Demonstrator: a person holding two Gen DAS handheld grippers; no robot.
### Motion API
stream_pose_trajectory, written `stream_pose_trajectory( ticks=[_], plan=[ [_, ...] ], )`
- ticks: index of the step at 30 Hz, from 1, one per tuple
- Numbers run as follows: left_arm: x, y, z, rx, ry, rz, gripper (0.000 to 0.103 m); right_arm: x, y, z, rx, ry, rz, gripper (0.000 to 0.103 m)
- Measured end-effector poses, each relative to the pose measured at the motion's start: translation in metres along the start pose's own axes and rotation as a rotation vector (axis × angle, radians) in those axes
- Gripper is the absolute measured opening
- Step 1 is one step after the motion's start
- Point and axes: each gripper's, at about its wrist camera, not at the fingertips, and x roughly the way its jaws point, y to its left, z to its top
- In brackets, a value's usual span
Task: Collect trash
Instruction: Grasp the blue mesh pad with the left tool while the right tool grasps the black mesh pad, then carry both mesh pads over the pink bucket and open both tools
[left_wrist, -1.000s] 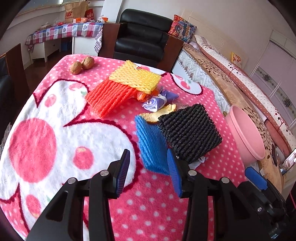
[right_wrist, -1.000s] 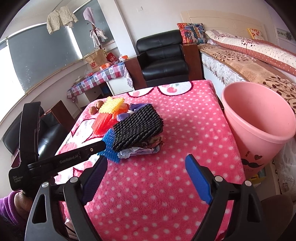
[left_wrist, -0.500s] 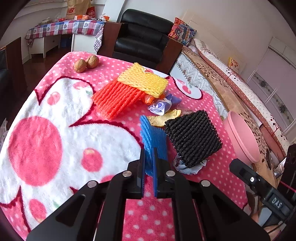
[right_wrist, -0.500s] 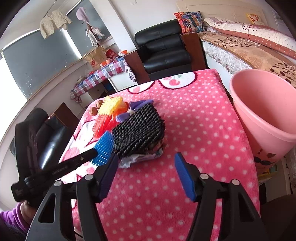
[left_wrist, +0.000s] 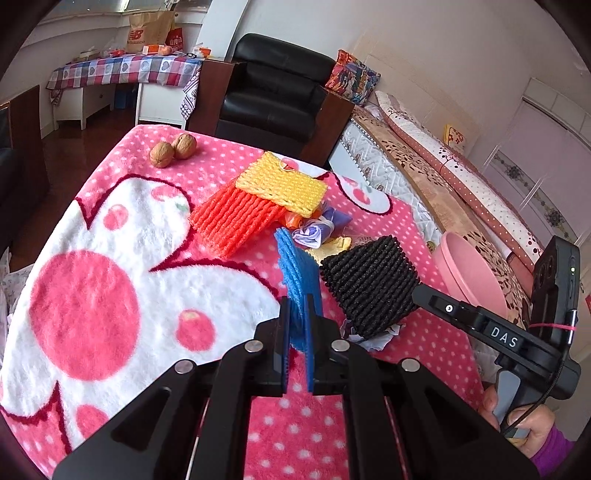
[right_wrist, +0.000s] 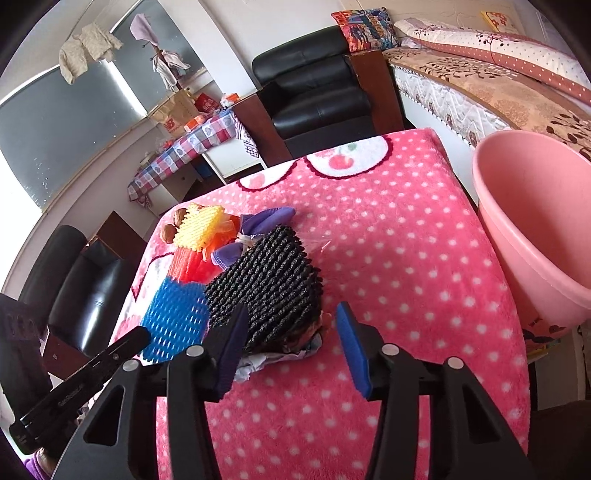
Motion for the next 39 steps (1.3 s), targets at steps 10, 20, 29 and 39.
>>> stream_pose_trajectory(
  ticks=[10,20,29,39],
  plan=[
    [-0.001,-0.003,0.001,0.012,-0.008,-0.003,0.006,-0.005,0.005,-0.002,-0.029,-0.013,0.019,0.01],
    [-0.018,-0.019,0.009,0.069,-0.07,-0.034,0.006,-0.048,0.007,0.006,-0.052,-0.117,0.071,0.008],
    [-0.018,-0.049,0.021,0.139,-0.097,-0.081,0.006,-0.086,-0.016,0.019,-0.018,-0.216,0.019,0.008],
    [-0.004,-0.108,0.031,0.239,-0.105,-0.188,0.006,-0.125,-0.068,0.023,0.07,-0.294,-0.09,0.008]
  ],
)
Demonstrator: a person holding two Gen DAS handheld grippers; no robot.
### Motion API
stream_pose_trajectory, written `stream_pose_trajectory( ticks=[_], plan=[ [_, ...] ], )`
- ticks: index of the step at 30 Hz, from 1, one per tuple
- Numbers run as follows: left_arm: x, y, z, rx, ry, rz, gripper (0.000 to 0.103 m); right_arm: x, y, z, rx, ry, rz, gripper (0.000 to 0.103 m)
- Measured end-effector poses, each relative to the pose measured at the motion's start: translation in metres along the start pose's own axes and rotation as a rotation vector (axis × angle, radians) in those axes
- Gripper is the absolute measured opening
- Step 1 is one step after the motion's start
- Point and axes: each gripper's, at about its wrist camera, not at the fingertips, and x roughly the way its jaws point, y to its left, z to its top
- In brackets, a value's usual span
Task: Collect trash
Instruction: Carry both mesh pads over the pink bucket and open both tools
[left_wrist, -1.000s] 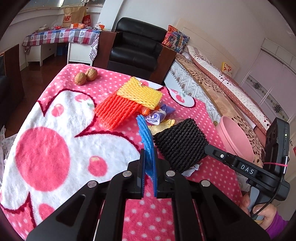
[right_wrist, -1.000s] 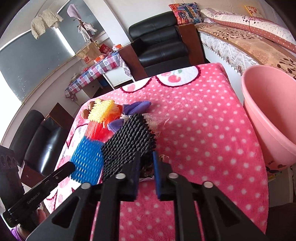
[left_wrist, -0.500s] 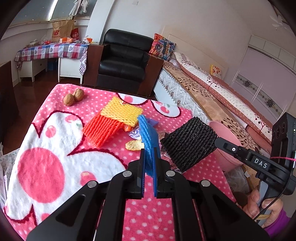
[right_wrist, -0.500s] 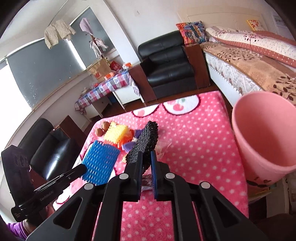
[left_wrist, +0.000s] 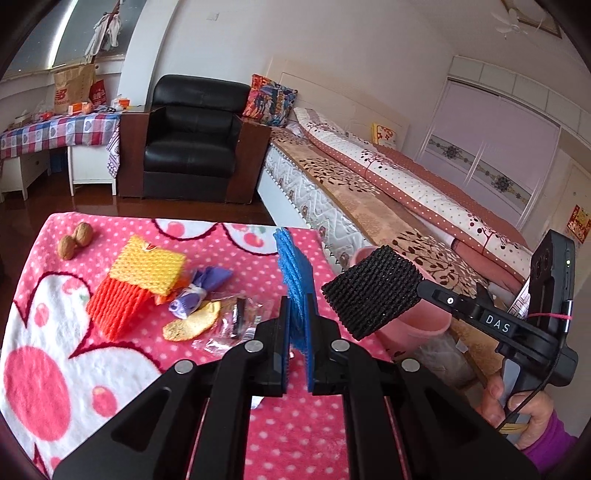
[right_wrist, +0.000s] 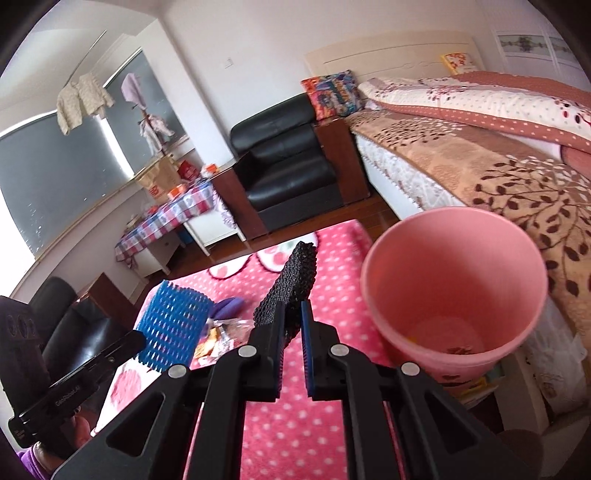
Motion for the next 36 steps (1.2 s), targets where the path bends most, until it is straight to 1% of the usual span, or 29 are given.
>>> stream_pose_trajectory(
  ticks=[15,21,26,32,36],
  plan=[
    [0.061,-0.076,0.013,0.117,0.054,-0.144,0.006,-0.021,-0.073,0.015,0.087,-0.07,-0.168,0.008],
    [0.09,-0.099,0.013,0.145,0.094,-0.179,0.006,-0.023,-0.102,0.018,0.126,-0.088,-0.226,0.008],
    [0.109,-0.114,0.011,0.172,0.112,-0.175,0.006,-0.021,-0.115,0.019,0.139,-0.099,-0.263,0.008],
    [0.123,-0.119,0.009,0.156,0.109,-0.197,0.006,-0.019,-0.116,0.018,0.115,-0.107,-0.301,0.008],
    [0.134,-0.121,0.01,0.148,0.144,-0.204,0.007,-0.016,-0.118,0.017,0.11,-0.103,-0.314,0.008]
  ],
)
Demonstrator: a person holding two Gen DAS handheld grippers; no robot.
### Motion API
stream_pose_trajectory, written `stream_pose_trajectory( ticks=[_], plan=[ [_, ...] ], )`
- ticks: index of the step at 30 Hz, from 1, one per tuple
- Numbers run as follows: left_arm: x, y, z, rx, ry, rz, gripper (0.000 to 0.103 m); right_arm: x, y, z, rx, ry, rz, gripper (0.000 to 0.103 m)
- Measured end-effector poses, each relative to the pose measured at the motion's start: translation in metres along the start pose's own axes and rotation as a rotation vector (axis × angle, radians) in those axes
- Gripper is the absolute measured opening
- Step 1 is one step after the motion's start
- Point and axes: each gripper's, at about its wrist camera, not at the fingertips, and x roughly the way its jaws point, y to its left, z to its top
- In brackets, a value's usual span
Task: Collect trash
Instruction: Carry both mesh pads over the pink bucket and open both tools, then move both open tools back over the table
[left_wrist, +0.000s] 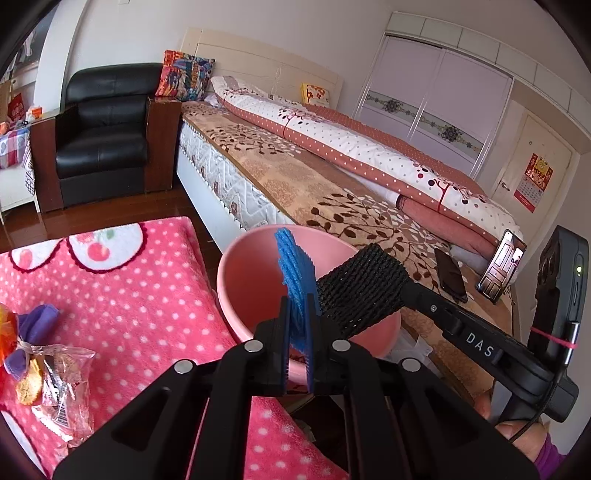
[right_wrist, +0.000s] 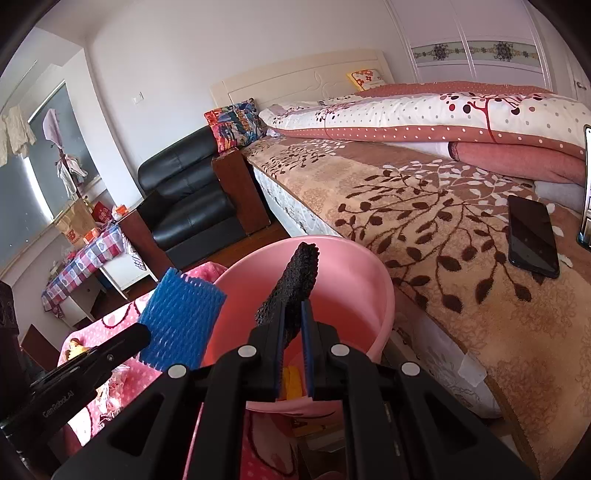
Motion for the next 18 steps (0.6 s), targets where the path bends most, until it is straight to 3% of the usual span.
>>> stream_pose_trajectory(
  ticks=[2,4,5,6,10,14,18],
  plan=[
    [0.005,0.001,0.0,-0.005,0.025,-0.011,0.008,0.001,-0.002,-0.001,0.004,0.004,-0.001,0.009],
    [0.008,0.001,0.0,-0.008,0.031,-0.009,0.023,0.002,-0.003,-0.002,0.004,0.007,-0.005,0.009],
    [0.008,0.001,0.0,-0.009,0.03,-0.01,0.038,0.002,-0.003,-0.002,0.004,0.009,-0.006,0.009],
    [0.008,0.001,0.0,-0.009,0.028,-0.014,0.044,0.003,-0.003,-0.002,0.004,0.01,-0.007,0.009],
    [0.008,-0.001,0.0,0.003,0.026,-0.013,0.045,0.004,-0.004,-0.004,0.005,0.019,-0.009,0.01],
    [0.004,0.001,0.001,-0.002,0.026,-0.006,0.045,0.002,-0.004,-0.005,0.007,0.011,-0.007,0.037],
    [-0.008,0.002,0.001,-0.004,0.004,0.014,0.045,-0.004,0.002,-0.005,-0.013,0.004,-0.002,0.042]
  ],
)
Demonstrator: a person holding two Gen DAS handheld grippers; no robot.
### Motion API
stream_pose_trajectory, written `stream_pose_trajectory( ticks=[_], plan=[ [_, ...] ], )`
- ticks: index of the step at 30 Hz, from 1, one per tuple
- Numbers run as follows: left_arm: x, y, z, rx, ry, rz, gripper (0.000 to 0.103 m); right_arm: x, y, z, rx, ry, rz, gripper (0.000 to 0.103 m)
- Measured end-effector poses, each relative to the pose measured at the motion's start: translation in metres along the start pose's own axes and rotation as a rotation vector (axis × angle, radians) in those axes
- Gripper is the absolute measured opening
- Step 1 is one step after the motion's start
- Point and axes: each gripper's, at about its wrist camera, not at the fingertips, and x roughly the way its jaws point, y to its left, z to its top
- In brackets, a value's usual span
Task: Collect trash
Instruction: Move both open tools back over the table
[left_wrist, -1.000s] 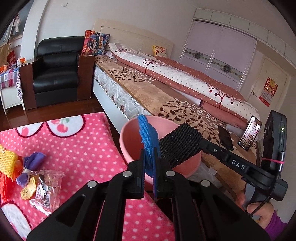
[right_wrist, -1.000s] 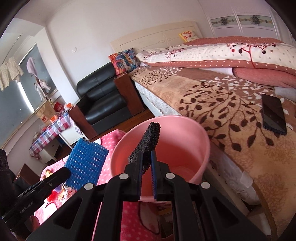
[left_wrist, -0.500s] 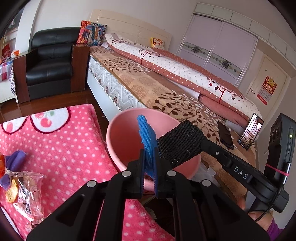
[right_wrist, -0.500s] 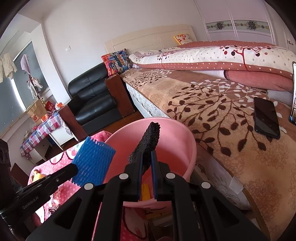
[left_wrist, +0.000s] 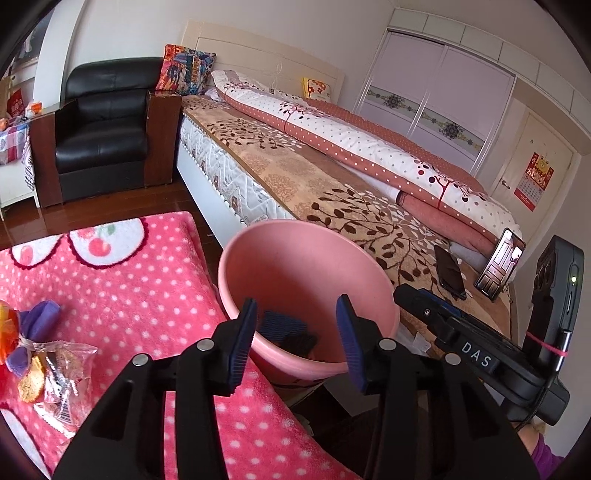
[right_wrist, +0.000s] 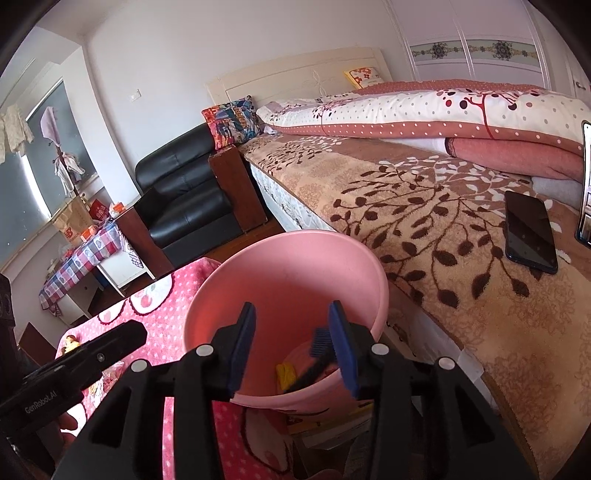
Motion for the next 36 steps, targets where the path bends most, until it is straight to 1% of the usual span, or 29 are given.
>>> stream_pose_trajectory(
  ticks=[6,9,15,25,32,36],
  plan=[
    [-0.018,0.005,-0.002,-0.027,-0.019,0.027,0.045,-0.012,0.025,-0.006,-0.059,-0.014,0.035,0.051],
    [-0.026,0.007,-0.005,-0.02,-0.017,0.058,0.045,-0.017,0.04,-0.011,-0.094,-0.01,0.077,0.055],
    [-0.05,0.021,-0.01,-0.036,-0.047,0.078,0.045,-0.023,0.068,-0.021,-0.145,-0.001,0.133,0.058],
    [-0.086,0.058,-0.026,-0.076,-0.082,0.143,0.045,-0.023,0.109,-0.044,-0.196,0.048,0.231,0.058],
    [-0.115,0.091,-0.039,-0.101,-0.123,0.216,0.045,-0.018,0.136,-0.057,-0.235,0.087,0.281,0.058],
    [-0.133,0.113,-0.051,-0.101,-0.135,0.281,0.045,-0.012,0.147,-0.063,-0.254,0.117,0.304,0.058]
  ],
)
